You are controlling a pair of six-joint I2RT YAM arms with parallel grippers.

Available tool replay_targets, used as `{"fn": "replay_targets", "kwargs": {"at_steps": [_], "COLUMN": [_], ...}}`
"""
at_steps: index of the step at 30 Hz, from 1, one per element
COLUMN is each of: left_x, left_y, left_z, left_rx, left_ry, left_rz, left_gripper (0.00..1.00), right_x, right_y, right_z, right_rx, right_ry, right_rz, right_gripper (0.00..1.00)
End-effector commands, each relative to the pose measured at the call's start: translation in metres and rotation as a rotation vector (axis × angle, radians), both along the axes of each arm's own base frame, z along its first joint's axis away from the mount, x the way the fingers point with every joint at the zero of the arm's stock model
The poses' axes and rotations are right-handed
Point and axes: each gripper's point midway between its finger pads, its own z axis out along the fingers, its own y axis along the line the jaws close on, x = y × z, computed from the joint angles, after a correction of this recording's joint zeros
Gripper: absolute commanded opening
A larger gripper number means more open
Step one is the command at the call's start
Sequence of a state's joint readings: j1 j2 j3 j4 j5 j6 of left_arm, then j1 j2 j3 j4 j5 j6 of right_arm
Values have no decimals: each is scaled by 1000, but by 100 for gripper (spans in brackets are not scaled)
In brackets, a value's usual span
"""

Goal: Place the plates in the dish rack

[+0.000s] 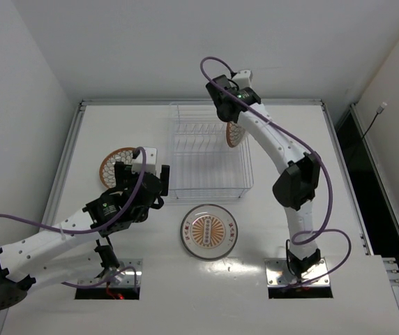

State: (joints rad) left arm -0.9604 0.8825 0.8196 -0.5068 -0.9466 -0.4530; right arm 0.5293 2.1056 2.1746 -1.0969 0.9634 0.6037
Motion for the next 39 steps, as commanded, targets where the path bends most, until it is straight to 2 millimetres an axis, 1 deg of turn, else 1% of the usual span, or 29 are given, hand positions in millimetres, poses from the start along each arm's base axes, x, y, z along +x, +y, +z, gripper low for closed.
{"fn": "replay_targets", "kwargs": {"at_steps": [1, 2, 3, 4, 5, 6, 7, 8, 9, 11, 12, 13, 14, 15, 16, 17, 18, 19, 22, 26, 27, 28, 29, 30, 31, 32, 33, 35, 39], "left_x": [4, 4, 4, 4, 5, 5, 5, 5, 5, 5, 5, 5, 5, 5, 5, 5, 5, 5, 5, 5, 5, 5, 5, 5, 5, 5, 5, 5, 5], "left_y": [0, 0, 0, 0, -1, -1, -1, -1, -1, -1, -1, -1, -1, -1, -1, -1, -1, -1, -1, -1, -1, -1, -1, -1, -1, -1, -1, -1, -1], "left_z": [8, 8, 8, 8, 6, 6, 6, 6, 6, 6, 6, 6, 6, 6, 6, 6, 6, 6, 6, 6, 6, 6, 6, 6, 6, 6, 6, 6, 6], "left_rx": [-36, -36, -36, -36, -19, -19, -19, -19, -19, -19, -19, -19, -19, -19, -19, -19, -19, -19, -19, -19, -19, -19, -19, -19, -19, -19, -19, -19, -19], "left_ry": [-28, -28, -28, -28, -23, -22, -22, -22, -22, -22, -22, -22, -22, -22, -22, -22, -22, -22, -22, -22, -22, -22, -22, -22, -22, -22, -22, -22, -22], "left_rz": [18, 18, 18, 18, 15, 15, 15, 15, 15, 15, 15, 15, 15, 15, 15, 15, 15, 15, 15, 15, 15, 15, 15, 15, 15, 15, 15, 15, 15], "left_gripper": [100, 100, 100, 100, 100, 100, 100, 100, 100, 100, 100, 100, 100, 100, 100, 100, 100, 100, 100, 100, 100, 100, 100, 100, 100, 100, 100, 100, 100], "right_x": [12, 14, 16, 14, 16, 17, 15, 17, 14, 13, 12, 12, 11, 11, 11, 10, 10, 8, 9, 7, 7, 5, 5, 5, 7, 4, 5, 2, 1], "right_y": [5, 4, 13, 19, 18, 25, 31, 31, 36, 48, 51, 58, 57, 64, 64, 69, 70, 76, 81, 88, 91, 92, 95, 101, 100, 102, 102, 104, 110], "right_z": [40, 38, 34, 38, 33, 28, 32, 29, 30, 18, 20, 14, 11, 6, -3, -3, -12, -16, -33, -48, -46, -52, -50, -56, -59, -66, -66, -77, -82], "right_rx": [-85, -110, -122, -140, -171, -186, -200, -229, -243, -290, -309, -329, -343, -351, -365, -365, -367, -365, -341, -273, -249, -236, -210, -174, -151, -128, -94, -73, -31], "right_ry": [-154, -145, -147, -157, -137, -136, -151, -140, -141, -129, -129, -126, -111, -105, -87, -89, -69, -60, -25, 0, 2, 13, 9, 23, 30, 44, 55, 76, 83], "right_rz": [-35, -30, -15, -8, -4, 6, 11, 11, 22, 38, 47, 57, 63, 78, 82, 91, 103, 122, 155, 182, 197, 203, 210, 232, 232, 236, 250, 253, 263], "right_gripper": [0, 0, 0, 0, 0, 0, 0, 0, 0, 0, 0, 0, 0, 0, 0, 0, 0, 0, 0, 1, 3, 4, 6, 6, 6, 7, 7, 7, 7]}}
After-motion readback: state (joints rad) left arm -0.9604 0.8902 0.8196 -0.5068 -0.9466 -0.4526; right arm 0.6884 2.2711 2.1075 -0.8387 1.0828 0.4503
